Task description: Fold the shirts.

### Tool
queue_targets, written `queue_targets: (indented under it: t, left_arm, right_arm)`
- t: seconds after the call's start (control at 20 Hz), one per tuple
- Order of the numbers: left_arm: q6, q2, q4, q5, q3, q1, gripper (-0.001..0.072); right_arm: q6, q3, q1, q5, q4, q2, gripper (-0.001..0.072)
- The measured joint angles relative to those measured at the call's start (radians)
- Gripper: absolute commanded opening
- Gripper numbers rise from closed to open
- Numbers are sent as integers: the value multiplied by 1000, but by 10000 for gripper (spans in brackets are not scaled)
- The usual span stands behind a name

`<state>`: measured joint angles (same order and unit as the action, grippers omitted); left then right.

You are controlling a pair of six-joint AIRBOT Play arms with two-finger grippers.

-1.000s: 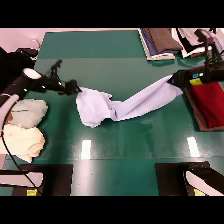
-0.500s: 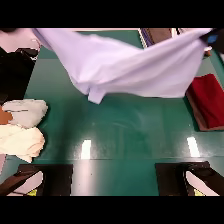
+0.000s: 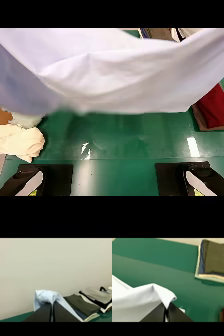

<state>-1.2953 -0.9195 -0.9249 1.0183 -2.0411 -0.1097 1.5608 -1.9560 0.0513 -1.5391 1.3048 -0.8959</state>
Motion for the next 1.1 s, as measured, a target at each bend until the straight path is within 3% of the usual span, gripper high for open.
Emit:
queue_targets:
  t: [0.25,0.5,0.55,0.6,0.65,0.7,0.9,1.1]
  left_arm:
    - [-43,-238,-29,71,87,7,27]
    - [-52,-573,-21,127,145,83,31]
    - [-56,-628,-21,142,150,96,137]
    - [-63,-673,-21,149,152,103,448]
    - [-72,-708,-21,154,154,105,546]
    - [-85,-733,-27,162,154,103,549]
    - [-133,-754,-55,233,150,40,549]
    - [-160,-685,-207,332,245,-11,549]
  right_arm:
    - [35,-3,0,-162,8,-130,20]
    - [41,174,-11,-165,84,-305,22]
    - [32,219,-23,-130,91,-344,25]
    - [24,259,-38,-92,93,-385,132]
    - [13,285,-55,-53,90,-421,362]
    - [2,303,-77,-14,72,-459,411]
    - [-24,309,-176,46,-34,-561,407]
    - [-72,401,-250,39,-112,-512,406]
